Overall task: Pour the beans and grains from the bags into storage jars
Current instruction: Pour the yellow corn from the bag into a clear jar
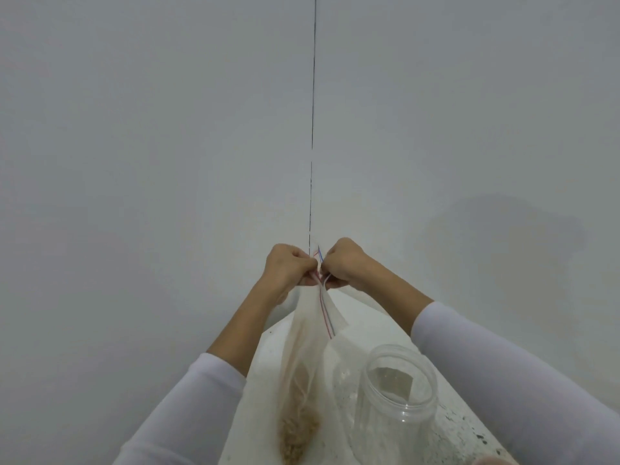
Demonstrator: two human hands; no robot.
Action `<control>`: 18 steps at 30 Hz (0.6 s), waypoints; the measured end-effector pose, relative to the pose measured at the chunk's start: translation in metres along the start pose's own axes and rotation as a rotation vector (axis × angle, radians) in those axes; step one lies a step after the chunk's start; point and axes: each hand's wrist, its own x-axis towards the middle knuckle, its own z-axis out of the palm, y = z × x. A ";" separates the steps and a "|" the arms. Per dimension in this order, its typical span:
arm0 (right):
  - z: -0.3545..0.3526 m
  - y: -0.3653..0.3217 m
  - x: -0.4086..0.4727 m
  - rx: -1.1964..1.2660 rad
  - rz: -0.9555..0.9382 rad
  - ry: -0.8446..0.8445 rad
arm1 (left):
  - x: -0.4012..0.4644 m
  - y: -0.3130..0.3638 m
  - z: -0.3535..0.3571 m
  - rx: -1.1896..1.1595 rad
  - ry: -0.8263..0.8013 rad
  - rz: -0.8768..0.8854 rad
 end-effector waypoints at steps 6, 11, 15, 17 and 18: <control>-0.001 -0.001 0.007 0.062 -0.034 0.026 | 0.009 -0.001 -0.011 -0.039 0.106 0.039; -0.004 0.024 0.012 -0.170 -0.042 0.043 | 0.016 -0.026 -0.023 0.095 0.105 -0.015; -0.023 0.032 0.016 -0.325 -0.017 0.082 | 0.020 -0.040 -0.039 0.205 0.127 -0.007; -0.031 0.036 0.016 -0.398 -0.013 0.112 | 0.022 -0.046 -0.047 0.267 0.133 0.002; -0.033 0.039 0.017 -0.422 -0.010 0.121 | 0.023 -0.049 -0.050 0.296 0.135 0.009</control>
